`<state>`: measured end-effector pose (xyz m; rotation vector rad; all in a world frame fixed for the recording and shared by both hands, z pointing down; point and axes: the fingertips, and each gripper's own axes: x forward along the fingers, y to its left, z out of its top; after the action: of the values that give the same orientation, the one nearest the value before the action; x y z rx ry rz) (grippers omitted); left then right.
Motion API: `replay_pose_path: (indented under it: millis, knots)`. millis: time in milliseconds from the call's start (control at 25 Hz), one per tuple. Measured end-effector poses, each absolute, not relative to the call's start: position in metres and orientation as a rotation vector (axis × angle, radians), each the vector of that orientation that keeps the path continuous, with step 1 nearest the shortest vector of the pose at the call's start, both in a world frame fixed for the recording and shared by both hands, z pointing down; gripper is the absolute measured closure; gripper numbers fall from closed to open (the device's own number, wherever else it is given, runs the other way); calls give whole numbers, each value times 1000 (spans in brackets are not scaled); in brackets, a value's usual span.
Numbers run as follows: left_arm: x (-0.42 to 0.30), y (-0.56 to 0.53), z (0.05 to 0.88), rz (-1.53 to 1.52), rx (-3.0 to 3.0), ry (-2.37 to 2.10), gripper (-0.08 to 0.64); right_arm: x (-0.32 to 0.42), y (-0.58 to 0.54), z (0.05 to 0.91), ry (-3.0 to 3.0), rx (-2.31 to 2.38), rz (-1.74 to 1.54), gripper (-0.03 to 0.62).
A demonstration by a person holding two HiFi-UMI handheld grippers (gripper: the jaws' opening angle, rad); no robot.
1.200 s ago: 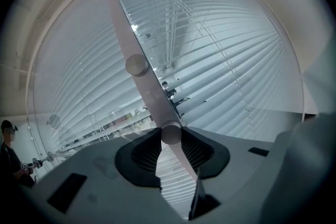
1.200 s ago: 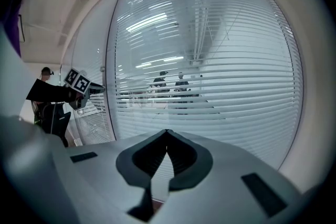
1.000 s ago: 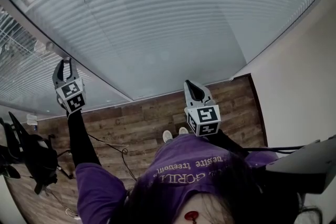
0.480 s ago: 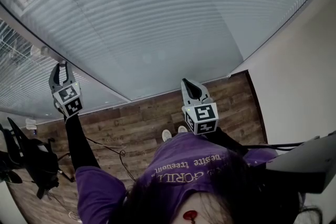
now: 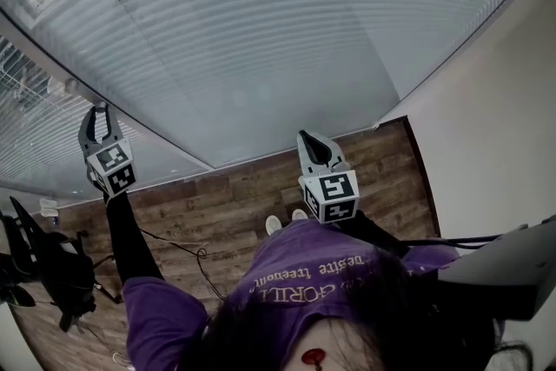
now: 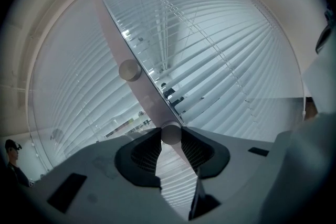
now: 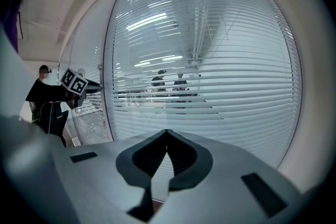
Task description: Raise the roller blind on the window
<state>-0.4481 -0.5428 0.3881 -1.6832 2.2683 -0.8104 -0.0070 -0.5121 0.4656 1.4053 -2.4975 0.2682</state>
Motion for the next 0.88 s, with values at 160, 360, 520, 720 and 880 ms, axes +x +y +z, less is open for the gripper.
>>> replay_pose_path:
  millis: [160,360,520,720,880]
  knots:
    - [-448,-542,388,-836,-1668,2257,439,-5,-512,470,-2480,1417,264,595]
    - [-448,-542,388,-848,-1659,2246,440,-7,-513,468,-2491,1413,266,595]
    - [-444,-541,388,-885,-1636,2223,440,-2,-511,471,-2478,1414,263,595]
    - [-441,-541,388,-937,-1603,2197,440,0,-512,473,-2484,1409,266,595]
    - [-445,-540,386,-973,-1577,2171,440,-7,-510,470,-2489,1405,273,595]
